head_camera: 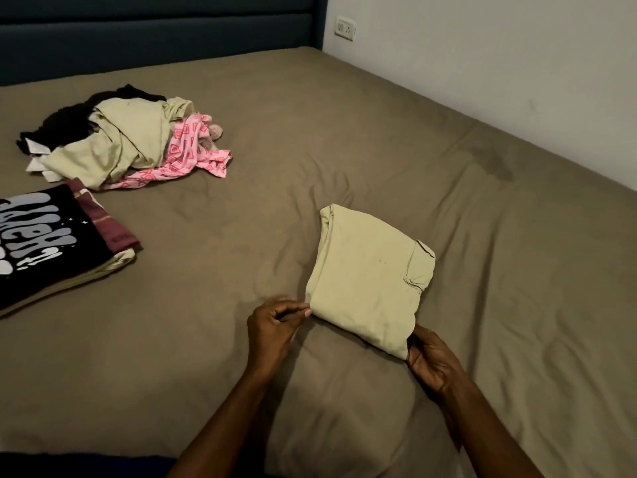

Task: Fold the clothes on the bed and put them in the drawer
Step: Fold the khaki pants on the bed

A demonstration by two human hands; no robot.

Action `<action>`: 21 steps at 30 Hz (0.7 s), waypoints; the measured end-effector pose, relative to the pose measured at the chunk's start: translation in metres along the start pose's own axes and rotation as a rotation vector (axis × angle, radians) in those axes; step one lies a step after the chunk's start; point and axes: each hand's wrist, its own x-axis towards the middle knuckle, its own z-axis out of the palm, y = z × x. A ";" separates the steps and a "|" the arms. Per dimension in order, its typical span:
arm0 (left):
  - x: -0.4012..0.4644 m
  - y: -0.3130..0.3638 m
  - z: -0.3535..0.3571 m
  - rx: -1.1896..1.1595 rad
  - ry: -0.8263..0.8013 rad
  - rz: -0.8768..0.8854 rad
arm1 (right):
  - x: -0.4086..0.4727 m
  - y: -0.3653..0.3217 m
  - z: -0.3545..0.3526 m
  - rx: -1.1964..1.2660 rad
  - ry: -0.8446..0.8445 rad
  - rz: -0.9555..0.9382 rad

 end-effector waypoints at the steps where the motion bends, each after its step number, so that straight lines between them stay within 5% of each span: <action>1: 0.001 0.002 0.001 -0.006 -0.002 -0.005 | 0.002 0.000 0.000 0.023 0.004 -0.018; 12: 0.007 0.003 0.004 -0.112 -0.045 -0.157 | -0.008 0.000 -0.003 0.177 0.023 -0.081; 21: 0.013 0.000 0.004 -0.089 -0.002 -0.056 | 0.004 0.006 -0.032 0.171 -0.062 -0.120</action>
